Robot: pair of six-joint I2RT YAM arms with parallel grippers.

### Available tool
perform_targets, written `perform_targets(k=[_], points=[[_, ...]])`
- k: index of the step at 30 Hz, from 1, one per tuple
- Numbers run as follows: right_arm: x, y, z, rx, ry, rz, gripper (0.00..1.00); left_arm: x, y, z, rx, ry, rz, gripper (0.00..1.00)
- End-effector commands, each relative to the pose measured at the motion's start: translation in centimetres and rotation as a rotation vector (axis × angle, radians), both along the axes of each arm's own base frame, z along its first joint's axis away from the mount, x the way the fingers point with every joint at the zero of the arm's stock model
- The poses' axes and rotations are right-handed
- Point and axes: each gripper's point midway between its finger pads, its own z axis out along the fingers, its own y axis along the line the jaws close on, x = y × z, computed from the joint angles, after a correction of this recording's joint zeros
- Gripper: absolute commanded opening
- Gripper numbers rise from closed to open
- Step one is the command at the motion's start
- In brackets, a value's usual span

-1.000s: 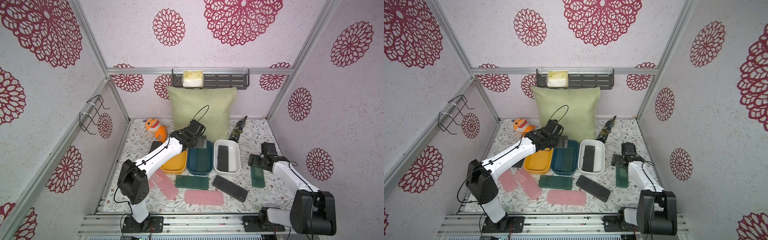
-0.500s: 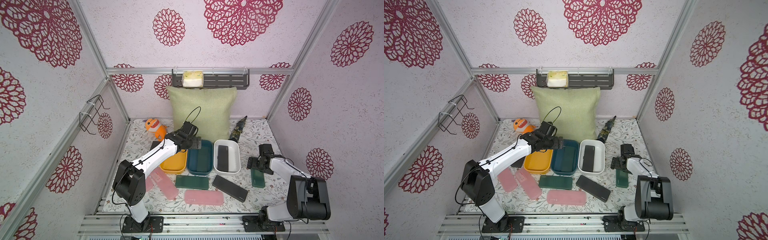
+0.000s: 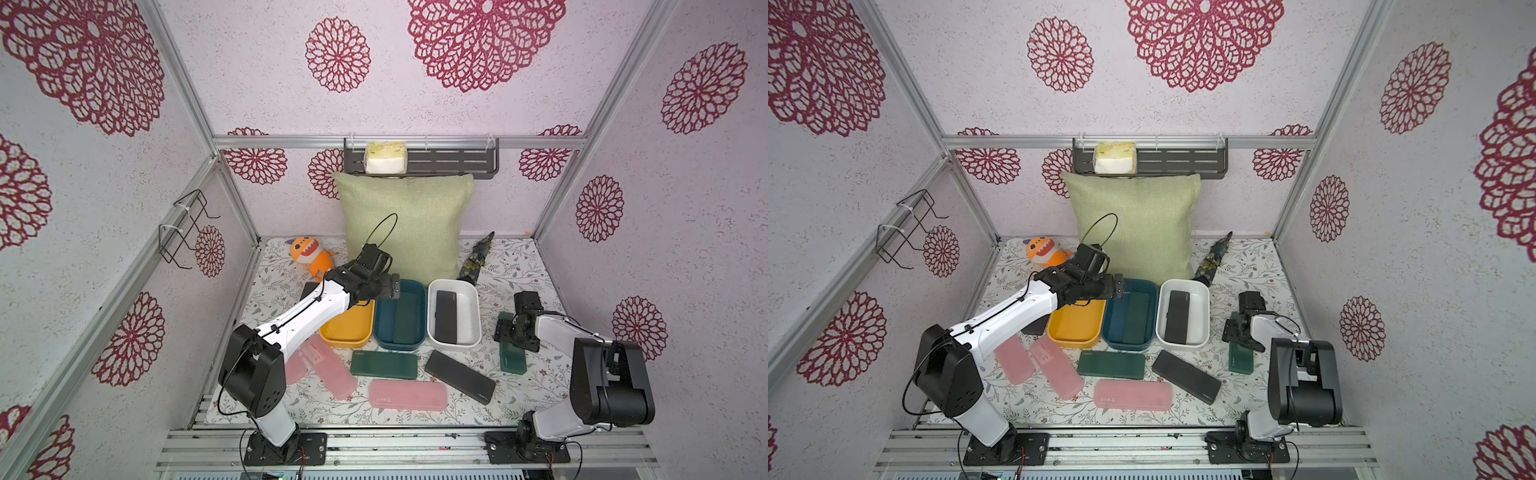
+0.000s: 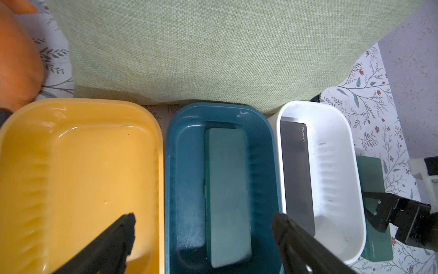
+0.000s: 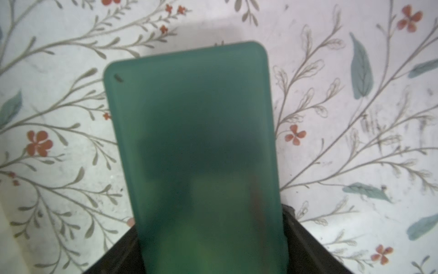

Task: Place the pencil cases by color into the storage box
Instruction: Pick up the pencil case from the center of the board.

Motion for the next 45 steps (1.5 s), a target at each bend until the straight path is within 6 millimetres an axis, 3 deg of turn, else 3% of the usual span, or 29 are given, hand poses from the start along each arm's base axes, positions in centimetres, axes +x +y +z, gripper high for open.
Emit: perform_targets(k=[1, 11, 14, 27, 35, 45], points=[[-0.2, 0.2, -0.3, 0.020, 0.003, -0.009, 0.77, 0.4, 1.1, 1.7, -0.013, -0.045, 0.025, 0.97], [0.1, 0.1, 0.6, 0.014, -0.030, -0.009, 0.59, 0.2, 3.0, 2.3, -0.033, -0.054, 0.051, 0.97], [0.5, 0.2, 1.5, 0.019, -0.065, -0.006, 0.57, 0.1, 3.6, 2.2, -0.047, -0.053, 0.061, 0.98], [2.2, 1.7, 8.6, 0.044, -0.233, 0.014, 0.55, -0.3, 6.6, 2.6, -0.043, -0.052, 0.110, 0.97], [3.3, 5.9, 13.8, 0.046, -0.329, 0.078, 0.55, -0.5, 8.7, 2.7, -0.048, -0.047, 0.154, 0.97], [5.0, 15.4, 17.3, 0.125, -0.420, 0.207, 0.55, -0.7, 10.3, 2.3, -0.047, -0.028, 0.189, 0.97]])
